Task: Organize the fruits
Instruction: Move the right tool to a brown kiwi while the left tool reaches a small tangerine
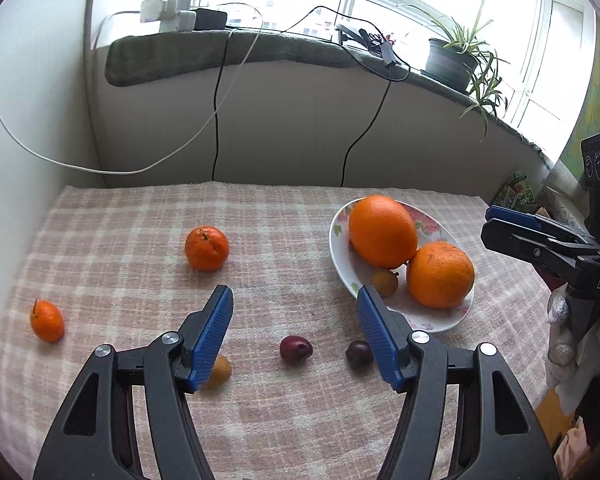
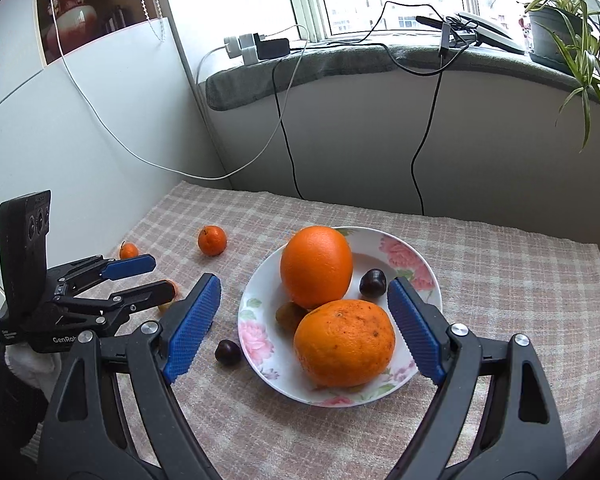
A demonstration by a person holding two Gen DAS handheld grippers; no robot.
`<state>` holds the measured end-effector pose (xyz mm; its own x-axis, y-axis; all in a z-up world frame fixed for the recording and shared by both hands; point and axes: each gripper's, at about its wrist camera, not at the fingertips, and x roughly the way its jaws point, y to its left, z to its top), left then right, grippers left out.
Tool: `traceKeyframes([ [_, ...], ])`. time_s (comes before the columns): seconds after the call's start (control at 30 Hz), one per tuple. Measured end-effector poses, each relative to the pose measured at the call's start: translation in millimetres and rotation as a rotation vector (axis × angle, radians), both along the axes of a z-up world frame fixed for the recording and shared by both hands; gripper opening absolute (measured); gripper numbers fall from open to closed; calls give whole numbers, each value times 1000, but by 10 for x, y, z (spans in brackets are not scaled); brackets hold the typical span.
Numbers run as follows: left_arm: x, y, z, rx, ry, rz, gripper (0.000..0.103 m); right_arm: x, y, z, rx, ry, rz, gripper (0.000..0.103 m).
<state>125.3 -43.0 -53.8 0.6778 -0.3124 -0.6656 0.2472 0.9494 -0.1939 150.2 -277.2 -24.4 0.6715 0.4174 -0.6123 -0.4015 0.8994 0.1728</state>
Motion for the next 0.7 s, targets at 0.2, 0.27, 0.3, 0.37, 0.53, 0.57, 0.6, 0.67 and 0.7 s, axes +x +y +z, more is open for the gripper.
traceKeyframes([
  [0.2, 7, 434, -61, -24, 23, 87, 64, -107, 309, -17, -24, -5, 77, 88],
  [0.27, -8, 545, -90, -28, 30, 104, 62, -121, 413, -35, -31, -2, 101, 88],
  [0.3, -12, 596, -107, -31, 35, 112, 58, -130, 475, -50, -35, 0, 113, 88],
  [0.37, -21, 689, -148, -37, 46, 124, 57, -149, 576, -81, -44, 3, 138, 88],
  [0.53, -10, 839, -301, -56, 96, 141, 44, -190, 845, -171, -78, 10, 200, 88],
  [0.57, -5, 857, -335, -65, 108, 139, 43, -202, 907, -193, -83, 13, 217, 88],
  [0.6, 0, 874, -368, -74, 119, 139, 40, -203, 956, -215, -87, 16, 230, 88],
  [0.67, 15, 893, -425, -89, 136, 137, 39, -215, 1073, -266, -98, 24, 261, 82],
  [0.7, 22, 894, -448, -94, 144, 135, 38, -212, 1128, -295, -104, 30, 276, 80],
])
